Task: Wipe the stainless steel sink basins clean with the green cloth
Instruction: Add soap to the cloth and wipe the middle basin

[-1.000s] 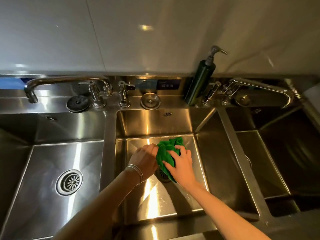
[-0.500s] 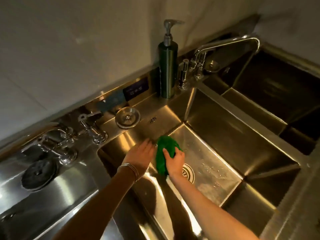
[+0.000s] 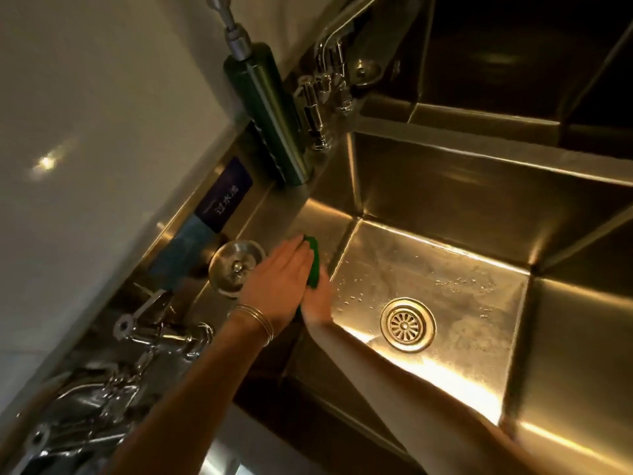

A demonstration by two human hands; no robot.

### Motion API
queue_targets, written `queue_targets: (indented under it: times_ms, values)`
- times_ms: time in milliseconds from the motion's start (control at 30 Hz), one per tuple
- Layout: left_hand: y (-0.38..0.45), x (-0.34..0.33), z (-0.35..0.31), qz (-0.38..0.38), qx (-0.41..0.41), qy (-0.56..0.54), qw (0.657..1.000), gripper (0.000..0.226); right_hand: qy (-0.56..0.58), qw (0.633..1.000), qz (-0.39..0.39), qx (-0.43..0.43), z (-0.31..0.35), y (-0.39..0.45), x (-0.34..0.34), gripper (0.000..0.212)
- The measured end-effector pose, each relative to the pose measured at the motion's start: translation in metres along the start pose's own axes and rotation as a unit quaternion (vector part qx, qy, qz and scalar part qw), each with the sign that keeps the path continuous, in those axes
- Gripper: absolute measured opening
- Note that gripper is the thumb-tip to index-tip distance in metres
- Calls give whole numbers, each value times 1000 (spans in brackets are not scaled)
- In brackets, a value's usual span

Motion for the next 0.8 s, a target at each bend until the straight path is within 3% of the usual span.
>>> queue_targets:
  times_ms: [100, 267, 467, 533, 667, 800]
  values:
    - [-3, -6, 3, -3, 2, 9, 1000, 61, 51, 998, -31, -15, 25, 41, 23, 27]
    - [19, -15, 2, -3, -43, 2, 999, 62, -60, 998, -4, 12, 18, 70, 35, 39]
    - [64, -3, 38, 41, -234, 24, 971, 39, -199, 972, 82, 99, -20, 38, 26, 60]
    - [81, 2, 52, 67, -277, 42, 958, 35, -263, 954, 97, 105, -18, 54, 34, 55]
    - [109, 6, 62, 108, -348, 94, 927, 30, -280, 946, 60, 151, -9, 89, 55, 50]
    - [128, 1, 63, 138, -383, 119, 905, 25, -274, 952, 13, 136, -3, 106, 57, 52]
Point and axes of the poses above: each hand's wrist, its own y-axis towards the middle knuckle, its own x-axis out of the back of the hand, z = x × y, the point moved 2 cm from there along y, towards the middle knuckle, and after that the axes turned 8 degrees about z, right-handed, at the moved point
